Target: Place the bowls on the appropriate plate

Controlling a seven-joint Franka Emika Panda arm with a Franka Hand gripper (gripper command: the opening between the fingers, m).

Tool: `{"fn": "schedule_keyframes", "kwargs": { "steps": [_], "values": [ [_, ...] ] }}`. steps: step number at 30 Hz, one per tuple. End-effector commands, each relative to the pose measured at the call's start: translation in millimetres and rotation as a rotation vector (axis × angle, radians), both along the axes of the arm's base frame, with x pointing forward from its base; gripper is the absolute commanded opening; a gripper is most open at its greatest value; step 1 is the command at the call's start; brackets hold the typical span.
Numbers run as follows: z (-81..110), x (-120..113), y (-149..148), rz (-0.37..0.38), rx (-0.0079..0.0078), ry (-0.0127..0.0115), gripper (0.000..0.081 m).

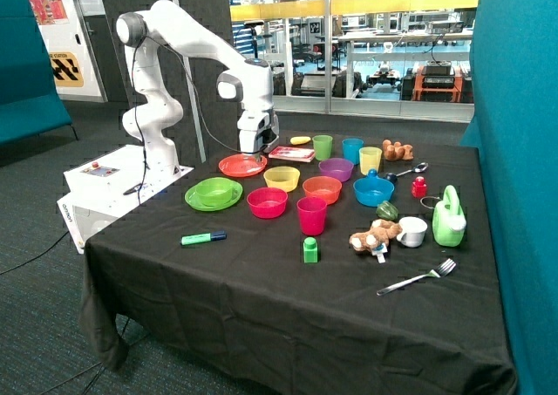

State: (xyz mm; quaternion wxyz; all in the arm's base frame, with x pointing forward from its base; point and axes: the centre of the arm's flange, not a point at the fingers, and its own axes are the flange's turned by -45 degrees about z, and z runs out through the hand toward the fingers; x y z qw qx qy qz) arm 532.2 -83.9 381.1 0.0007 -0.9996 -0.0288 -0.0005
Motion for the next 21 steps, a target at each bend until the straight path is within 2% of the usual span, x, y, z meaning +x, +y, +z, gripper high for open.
{"fn": "schedule_keyframes", "kwargs": {
  "steps": [1, 8, 19, 21],
  "values": [
    [0.6, 20, 0, -0.096, -0.0013, 0.0011, 0.0448],
    [-6.6, 29, -2, -0.145, -0.0013, 0.0011, 0.0443],
    [-7.1, 52, 19, -0.104, -0.0013, 0.0011, 0.0435],
    [-8.3, 59, 28, -0.075, -0.0013, 0.0011, 0.0433]
  ]
}}
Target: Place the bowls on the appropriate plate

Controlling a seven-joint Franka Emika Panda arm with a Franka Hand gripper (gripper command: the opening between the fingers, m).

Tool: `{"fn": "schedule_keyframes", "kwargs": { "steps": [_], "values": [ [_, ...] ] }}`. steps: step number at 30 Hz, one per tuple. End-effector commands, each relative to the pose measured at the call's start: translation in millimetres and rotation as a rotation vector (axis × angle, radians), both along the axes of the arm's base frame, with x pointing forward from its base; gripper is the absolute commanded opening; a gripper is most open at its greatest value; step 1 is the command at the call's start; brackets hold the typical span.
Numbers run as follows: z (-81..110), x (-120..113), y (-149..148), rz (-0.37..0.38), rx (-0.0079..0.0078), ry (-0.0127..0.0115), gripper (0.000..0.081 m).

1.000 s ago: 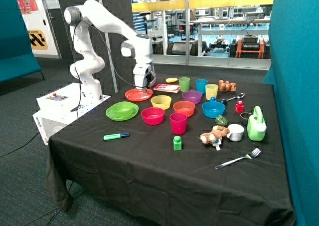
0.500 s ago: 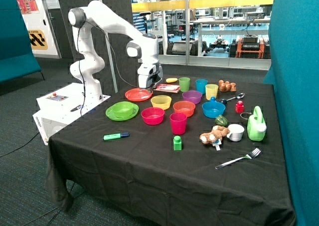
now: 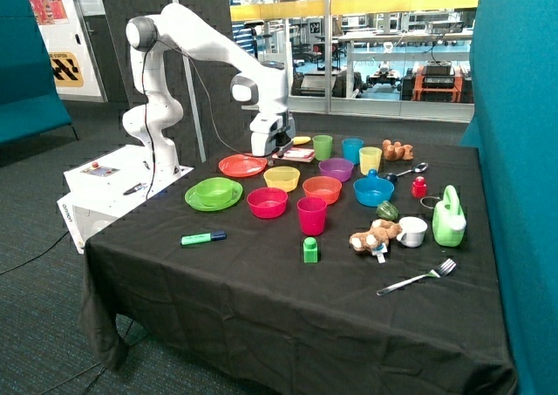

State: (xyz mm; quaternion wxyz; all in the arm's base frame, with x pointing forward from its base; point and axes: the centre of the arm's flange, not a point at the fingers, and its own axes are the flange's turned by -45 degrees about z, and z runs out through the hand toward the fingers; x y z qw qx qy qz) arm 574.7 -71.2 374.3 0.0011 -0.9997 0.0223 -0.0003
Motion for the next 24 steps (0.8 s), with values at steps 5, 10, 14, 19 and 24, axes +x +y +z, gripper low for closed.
{"fn": "schedule_keyframes", "kwargs": {
  "steps": [5, 10, 14, 19, 24],
  "values": [
    [-4.0, 24, 26, 0.052, -0.0021, 0.0005, 0.0431],
    [-5.7, 31, 30, 0.074, -0.0022, 0.0005, 0.0429],
    [-7.0, 39, 31, 0.09, -0.0022, 0.0005, 0.0426],
    [-9.9, 52, 33, 0.143, -0.0022, 0.0004, 0.0416],
    [-11.8, 66, 37, 0.201, -0.0022, 0.0004, 0.0404]
  ]
}}
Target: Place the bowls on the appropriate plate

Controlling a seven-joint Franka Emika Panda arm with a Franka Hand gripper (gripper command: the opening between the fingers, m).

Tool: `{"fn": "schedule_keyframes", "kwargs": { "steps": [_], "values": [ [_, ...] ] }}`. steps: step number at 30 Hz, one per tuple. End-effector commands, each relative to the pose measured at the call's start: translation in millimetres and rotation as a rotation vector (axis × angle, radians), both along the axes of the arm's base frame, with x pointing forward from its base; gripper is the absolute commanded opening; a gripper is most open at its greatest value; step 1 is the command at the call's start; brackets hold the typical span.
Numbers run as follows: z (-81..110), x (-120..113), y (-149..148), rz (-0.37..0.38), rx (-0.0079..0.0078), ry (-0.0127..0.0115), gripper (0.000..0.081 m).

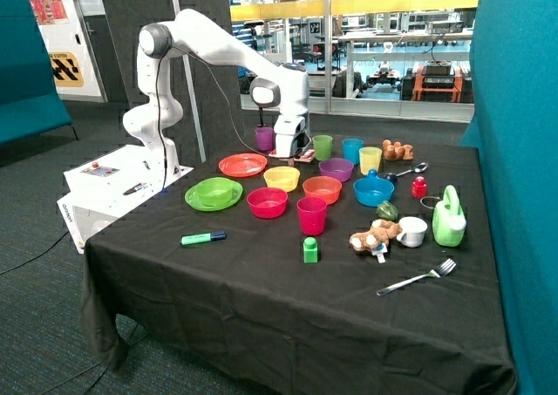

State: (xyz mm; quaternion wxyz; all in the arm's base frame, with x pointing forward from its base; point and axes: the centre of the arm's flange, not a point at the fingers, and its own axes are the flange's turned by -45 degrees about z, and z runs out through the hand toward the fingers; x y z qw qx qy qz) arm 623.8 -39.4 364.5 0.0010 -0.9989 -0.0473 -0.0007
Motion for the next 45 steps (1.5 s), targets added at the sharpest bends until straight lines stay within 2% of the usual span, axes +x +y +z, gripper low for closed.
{"fn": "schedule_keyframes", "kwargs": {
  "steps": [1, 9, 18, 30, 45],
  "values": [
    [-2.4, 19, 7, 0.068, -0.002, 0.0013, 0.0397],
    [-6.7, 42, 19, 0.149, -0.0021, 0.0013, 0.0347],
    [-15.1, 55, 24, 0.208, -0.0021, 0.0012, 0.0297],
    [-31.6, 62, 16, 0.259, -0.0022, 0.0011, 0.0341],
    [-52.4, 59, 10, 0.303, -0.0022, 0.0011, 0.0349]
  ]
}}
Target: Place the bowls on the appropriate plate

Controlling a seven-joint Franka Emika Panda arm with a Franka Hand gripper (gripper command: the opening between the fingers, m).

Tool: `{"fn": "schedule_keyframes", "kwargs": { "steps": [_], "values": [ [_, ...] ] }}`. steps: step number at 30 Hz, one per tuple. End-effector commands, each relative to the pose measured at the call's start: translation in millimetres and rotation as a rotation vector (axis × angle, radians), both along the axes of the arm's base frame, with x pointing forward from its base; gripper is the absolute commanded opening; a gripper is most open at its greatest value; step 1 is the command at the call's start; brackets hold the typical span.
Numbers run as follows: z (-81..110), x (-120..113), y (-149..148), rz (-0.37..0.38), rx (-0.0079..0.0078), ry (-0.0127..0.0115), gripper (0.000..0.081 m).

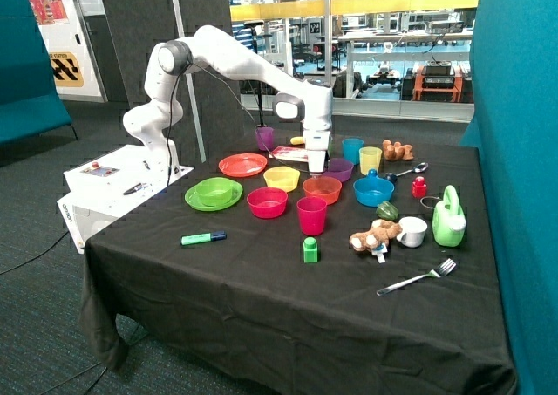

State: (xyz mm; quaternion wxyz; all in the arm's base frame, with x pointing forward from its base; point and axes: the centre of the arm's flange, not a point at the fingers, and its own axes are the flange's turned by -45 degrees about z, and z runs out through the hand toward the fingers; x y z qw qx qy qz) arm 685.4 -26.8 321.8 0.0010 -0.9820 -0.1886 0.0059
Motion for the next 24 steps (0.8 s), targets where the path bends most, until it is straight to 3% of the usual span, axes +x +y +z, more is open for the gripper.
{"fn": "schedule_keyframes", "kwargs": {
  "steps": [1, 16, 17, 20, 24],
  "values": [
    [-10.6, -3, -2, 0.019, 0.0004, -0.012, 0.0348],
    [-20.7, 0, -5, 0.022, 0.0004, -0.012, 0.0322],
    [-21.0, 0, -5, 0.024, 0.0004, -0.012, 0.0297],
    [-21.7, -1, -5, 0.023, 0.0004, -0.012, 0.0077],
    [-21.7, -2, -5, 0.023, 0.0004, -0.012, 0.0005]
  ]
}}
